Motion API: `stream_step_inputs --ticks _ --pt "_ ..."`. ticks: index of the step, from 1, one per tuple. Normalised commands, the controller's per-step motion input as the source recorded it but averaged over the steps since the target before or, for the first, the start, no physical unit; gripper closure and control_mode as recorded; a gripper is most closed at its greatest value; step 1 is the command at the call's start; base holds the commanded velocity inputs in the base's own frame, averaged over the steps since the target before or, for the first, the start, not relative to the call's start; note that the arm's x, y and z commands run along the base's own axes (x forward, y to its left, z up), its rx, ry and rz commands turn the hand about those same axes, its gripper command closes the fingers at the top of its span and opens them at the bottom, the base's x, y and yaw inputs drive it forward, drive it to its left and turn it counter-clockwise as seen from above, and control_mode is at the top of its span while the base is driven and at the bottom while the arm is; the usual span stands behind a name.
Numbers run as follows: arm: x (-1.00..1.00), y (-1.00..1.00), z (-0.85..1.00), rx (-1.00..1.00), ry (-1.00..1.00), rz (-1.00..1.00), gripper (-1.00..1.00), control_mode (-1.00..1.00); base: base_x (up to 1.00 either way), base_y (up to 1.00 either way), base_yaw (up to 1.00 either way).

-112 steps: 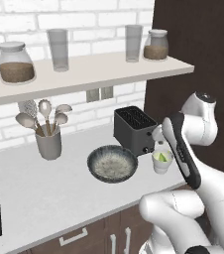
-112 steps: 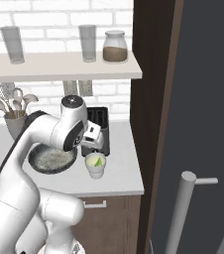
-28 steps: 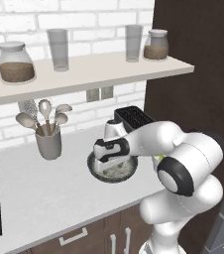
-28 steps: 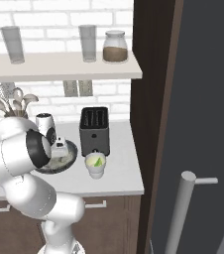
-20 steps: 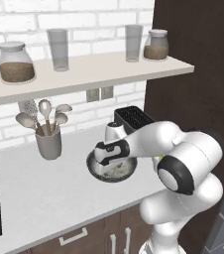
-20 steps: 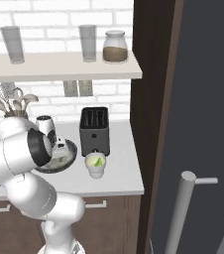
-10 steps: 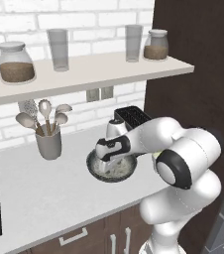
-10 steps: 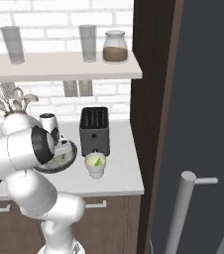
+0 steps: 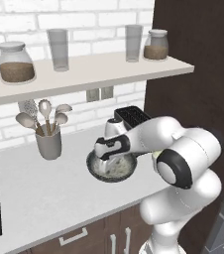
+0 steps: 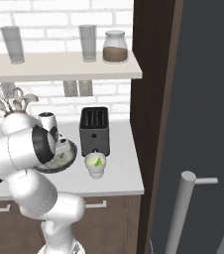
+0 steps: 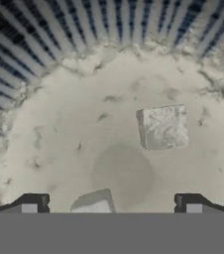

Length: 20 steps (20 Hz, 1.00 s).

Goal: Grab a lemon wedge from the fridge and one ice cube from the ice bowl, and put them in the glass of lemonade.

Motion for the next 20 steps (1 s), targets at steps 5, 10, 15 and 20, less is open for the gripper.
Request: stream_step_inputs --ticks 5,10,15,20 --pt "-0.09 0.15 0.00 0.00 0.00 0.00 -1.00 -1.00 0.00 0.00 0.00" --pt "-0.04 0.00 0.00 0.00 0.00 0.00 -1.00 -1.00 0.00 0.00 0.00" --pt "-0.03 0.00 0.00 0.00 0.00 0.00 -1.00 -1.00 0.00 0.00 0.00" --pt "-0.06 -0.02 0.00 0.00 0.00 0.00 -1.00 -1.00 0.00 0.00 0.00"
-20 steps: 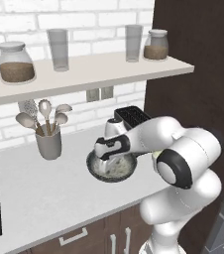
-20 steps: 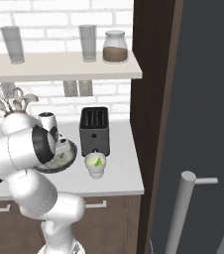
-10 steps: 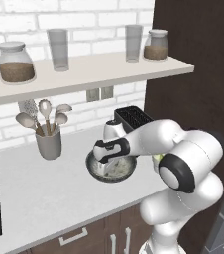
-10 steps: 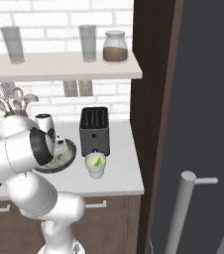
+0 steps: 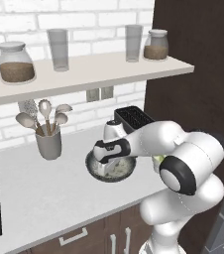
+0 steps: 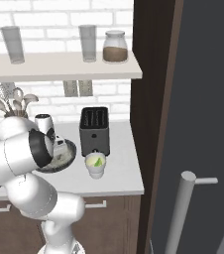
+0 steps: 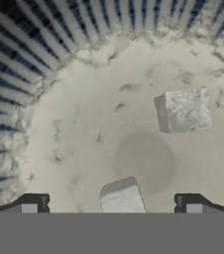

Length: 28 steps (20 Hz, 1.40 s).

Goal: Grab a lemon wedge from the fridge and one ice cube from the ice bowl, and put them in the glass of lemonade.

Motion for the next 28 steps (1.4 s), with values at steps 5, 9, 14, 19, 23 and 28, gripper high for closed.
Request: stream_step_inputs --ticks 5,9,14,19,23,28 --pt "0.00 -0.10 -0.16 0.00 0.00 0.00 -1.00 -1.00 0.00 0.00 0.00" --pt "0.00 0.00 -0.27 0.00 0.00 0.00 -1.00 -1.00 0.00 0.00 0.00" --pt "0.00 -0.06 -0.29 0.00 0.04 0.00 -1.00 -1.00 0.00 0.00 0.00" --pt "-0.08 -0.11 -0.09 0.00 -0.01 -0.04 -1.00 -1.00 0.00 0.00 0.00" --pt "-0.12 -0.09 -0.02 0.00 -0.02 -0.05 -1.00 -1.00 0.00 0.00 0.00" --pt "-0.01 -0.04 -0.03 0.00 0.00 -0.03 -1.00 -1.00 0.00 0.00 0.00"
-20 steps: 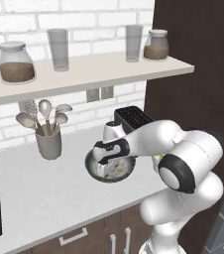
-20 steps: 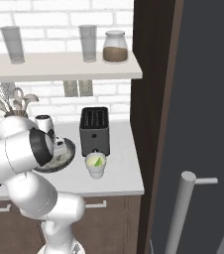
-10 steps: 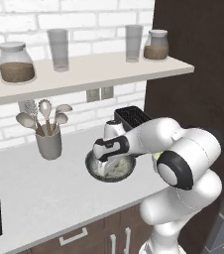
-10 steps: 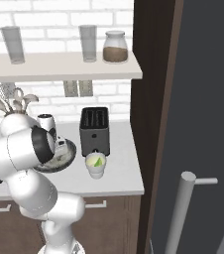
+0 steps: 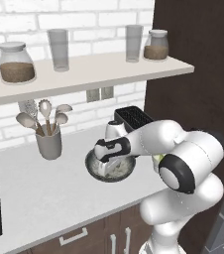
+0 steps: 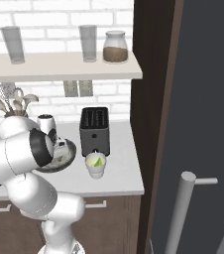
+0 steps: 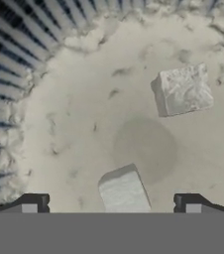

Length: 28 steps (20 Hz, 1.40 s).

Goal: Grab a lemon wedge from the fridge and one ice cube from the ice bowl, and put them in the glass of lemonade.

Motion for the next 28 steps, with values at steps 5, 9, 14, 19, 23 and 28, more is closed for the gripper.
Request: stream_step_inputs --ticks 5,9,14,19,23,28 --pt "0.12 0.00 -0.01 0.00 0.00 0.00 -1.00 -1.00 0.00 0.00 0.00" --pt "0.12 0.00 -0.01 0.00 0.00 0.00 -1.00 -1.00 0.00 0.00 0.00" --pt "0.00 0.00 0.00 0.00 0.00 0.00 -1.00 -1.00 0.00 0.00 0.00" --pt "0.00 0.00 -0.12 0.00 0.00 0.00 -1.00 -1.00 0.00 0.00 0.00" --pt "-0.11 0.00 0.00 0.00 0.00 0.00 -1.00 -1.00 0.00 0.00 0.00" --pt "-0.07 0.00 0.00 0.00 0.00 0.00 -1.00 -1.00 0.00 0.00 0.00"
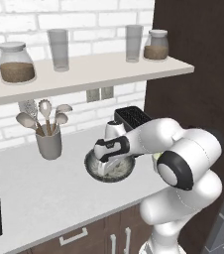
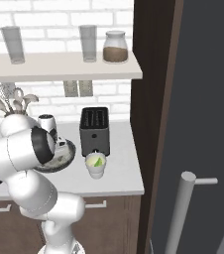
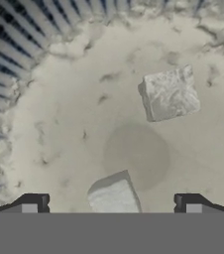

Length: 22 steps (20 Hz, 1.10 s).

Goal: Grab a lemon wedge from the fridge and one ice cube from the ice bowl, and put them in the glass of lemonade.

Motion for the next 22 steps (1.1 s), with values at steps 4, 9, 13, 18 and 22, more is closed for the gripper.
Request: stream_step_inputs --ticks 4,9,13,18,22 --pt "0.00 0.00 0.00 0.00 0.00 0.00 -1.00 -1.00 0.00 0.00 0.00" --pt "0.11 0.00 0.00 0.00 0.00 0.00 -1.00 -1.00 0.00 0.00 0.00" --pt "0.02 0.00 0.00 0.00 0.00 0.00 -1.00 -1.00 0.00 0.00 0.00" --pt "0.00 0.00 0.00 0.00 0.00 0.00 1.00 -1.00 0.00 0.00 0.00" --pt "0.00 0.00 0.00 0.00 0.00 0.00 1.00 -1.00 0.00 0.00 0.00"
